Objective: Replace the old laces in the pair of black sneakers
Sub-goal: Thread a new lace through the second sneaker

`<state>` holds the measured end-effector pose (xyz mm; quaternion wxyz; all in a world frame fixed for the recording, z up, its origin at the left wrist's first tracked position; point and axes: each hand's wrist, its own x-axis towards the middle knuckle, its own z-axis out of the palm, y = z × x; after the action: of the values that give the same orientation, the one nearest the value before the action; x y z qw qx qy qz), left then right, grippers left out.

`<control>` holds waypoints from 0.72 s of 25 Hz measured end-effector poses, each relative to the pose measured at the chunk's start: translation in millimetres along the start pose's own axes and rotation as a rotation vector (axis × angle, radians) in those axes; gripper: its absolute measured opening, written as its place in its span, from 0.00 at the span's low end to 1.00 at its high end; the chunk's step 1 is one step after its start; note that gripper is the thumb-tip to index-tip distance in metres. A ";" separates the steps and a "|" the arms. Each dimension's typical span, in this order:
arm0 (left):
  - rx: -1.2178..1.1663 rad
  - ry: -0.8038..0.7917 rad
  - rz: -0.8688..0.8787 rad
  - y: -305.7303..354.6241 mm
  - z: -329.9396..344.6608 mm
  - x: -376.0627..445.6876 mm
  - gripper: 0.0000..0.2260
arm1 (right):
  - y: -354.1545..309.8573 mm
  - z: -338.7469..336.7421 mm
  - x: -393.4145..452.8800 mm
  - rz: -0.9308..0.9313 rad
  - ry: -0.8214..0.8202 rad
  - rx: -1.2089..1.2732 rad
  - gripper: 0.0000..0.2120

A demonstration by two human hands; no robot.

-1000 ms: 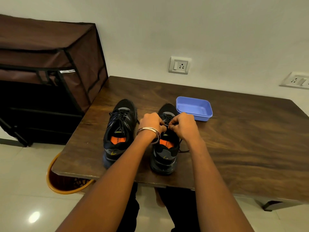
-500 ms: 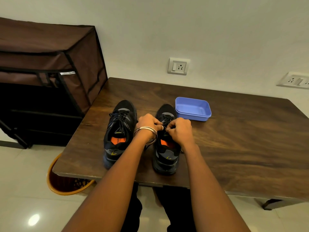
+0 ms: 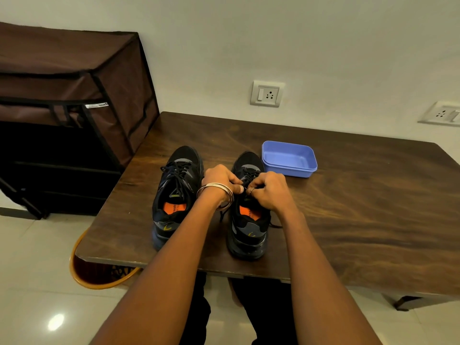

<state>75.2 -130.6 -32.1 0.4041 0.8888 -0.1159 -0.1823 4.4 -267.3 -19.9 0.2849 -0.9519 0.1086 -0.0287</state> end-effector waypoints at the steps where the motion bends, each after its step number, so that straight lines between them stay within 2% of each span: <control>1: 0.002 -0.005 0.003 0.1 -0.6 0.2 0.08 | 1.0 0.5 0.7 -0.002 -0.004 0.018 0.06; 4: 0.062 -0.014 0.044 0.1 -1.4 1.6 0.07 | 4.2 2.5 2.7 0.010 -0.027 0.060 0.05; 7: 0.076 0.042 0.039 2.7 0.0 -0.1 0.02 | 4.9 1.8 2.4 -0.001 -0.035 0.088 0.03; 9: 0.013 0.049 -0.013 3.5 0.8 -0.6 0.05 | 4.3 -2.6 3.4 0.023 -0.035 0.080 0.03; 12: -0.049 0.059 -0.090 8.0 2.5 0.8 0.04 | 6.7 -9.5 5.1 0.114 -0.078 0.089 0.15; 14: 0.074 0.139 -0.141 11.5 0.7 3.3 0.08 | 8.7 -12.3 5.6 0.184 -0.053 0.083 0.24; 16: 0.195 0.255 -0.146 20.6 -5.7 -1.5 0.10 | 10.3 -15.6 2.0 0.237 -0.024 -0.043 0.32; 17: 0.084 0.332 -0.128 27.1 -11.6 -4.8 0.11 | 11.3 -17.3 0.0 0.259 -0.030 -0.089 0.36; 18: -0.225 0.390 -0.117 33.9 -19.5 -7.9 0.11 | 12.4 -18.8 -1.4 0.280 -0.048 -0.104 0.40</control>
<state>74.2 -136.5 7.3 0.5041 0.8618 0.0374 -0.0419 -1.5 -287.2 -10.9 0.2389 -0.9414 0.2349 0.0399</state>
